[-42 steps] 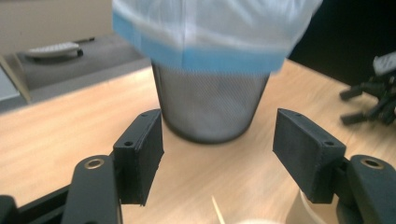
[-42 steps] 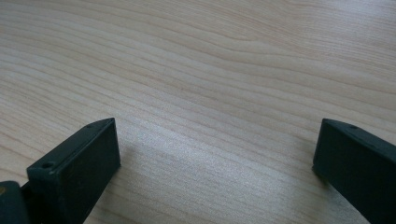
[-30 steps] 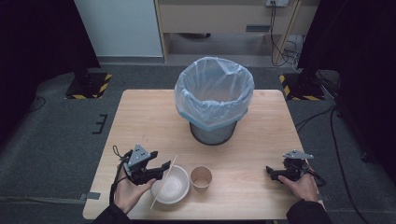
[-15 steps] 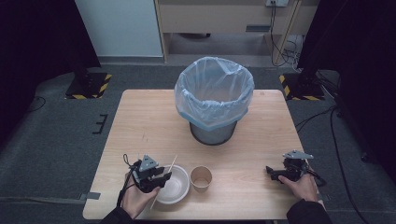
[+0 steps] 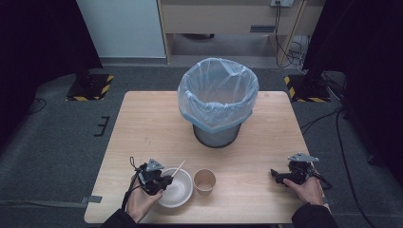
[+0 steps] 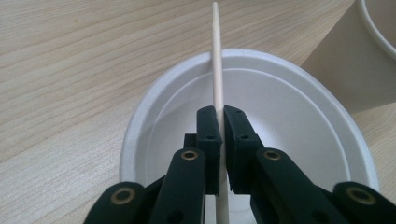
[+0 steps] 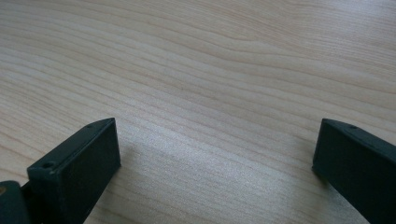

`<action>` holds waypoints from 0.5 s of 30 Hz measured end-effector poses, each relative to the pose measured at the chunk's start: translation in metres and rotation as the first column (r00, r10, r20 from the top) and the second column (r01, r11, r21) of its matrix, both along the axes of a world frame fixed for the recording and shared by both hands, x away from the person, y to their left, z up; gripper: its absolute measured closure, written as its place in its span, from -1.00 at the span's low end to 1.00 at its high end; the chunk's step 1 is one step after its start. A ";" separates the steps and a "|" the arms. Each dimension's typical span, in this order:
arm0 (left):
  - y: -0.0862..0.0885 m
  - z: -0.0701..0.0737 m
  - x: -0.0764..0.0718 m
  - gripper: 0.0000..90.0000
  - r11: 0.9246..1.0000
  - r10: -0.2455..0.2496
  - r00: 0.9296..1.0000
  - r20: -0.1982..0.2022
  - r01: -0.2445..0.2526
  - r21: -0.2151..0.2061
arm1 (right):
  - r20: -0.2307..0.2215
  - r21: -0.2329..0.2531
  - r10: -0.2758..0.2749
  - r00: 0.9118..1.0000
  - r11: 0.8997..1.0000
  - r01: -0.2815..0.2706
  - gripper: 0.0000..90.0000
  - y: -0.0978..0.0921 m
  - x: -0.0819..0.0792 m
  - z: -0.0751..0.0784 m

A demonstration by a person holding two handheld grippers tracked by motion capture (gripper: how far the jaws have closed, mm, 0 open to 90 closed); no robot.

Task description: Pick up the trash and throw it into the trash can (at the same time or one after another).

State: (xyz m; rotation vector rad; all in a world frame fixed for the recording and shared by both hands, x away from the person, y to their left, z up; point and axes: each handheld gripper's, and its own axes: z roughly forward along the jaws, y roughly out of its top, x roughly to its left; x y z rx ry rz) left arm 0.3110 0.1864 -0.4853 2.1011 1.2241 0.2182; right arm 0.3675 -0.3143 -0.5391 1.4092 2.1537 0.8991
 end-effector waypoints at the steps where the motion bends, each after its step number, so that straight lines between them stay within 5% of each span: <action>1: 0.000 0.000 0.000 0.90 1.000 0.000 1.000 0.000 0.000 0.000 | 0.000 0.000 0.000 1.000 1.000 0.000 -0.98 0.000 0.000 0.000; 15: 0.003 0.020 -0.007 0.90 0.996 -0.008 0.997 0.075 0.014 -0.088 | 0.001 -0.001 0.002 1.000 1.000 -0.002 -0.98 0.000 0.000 0.000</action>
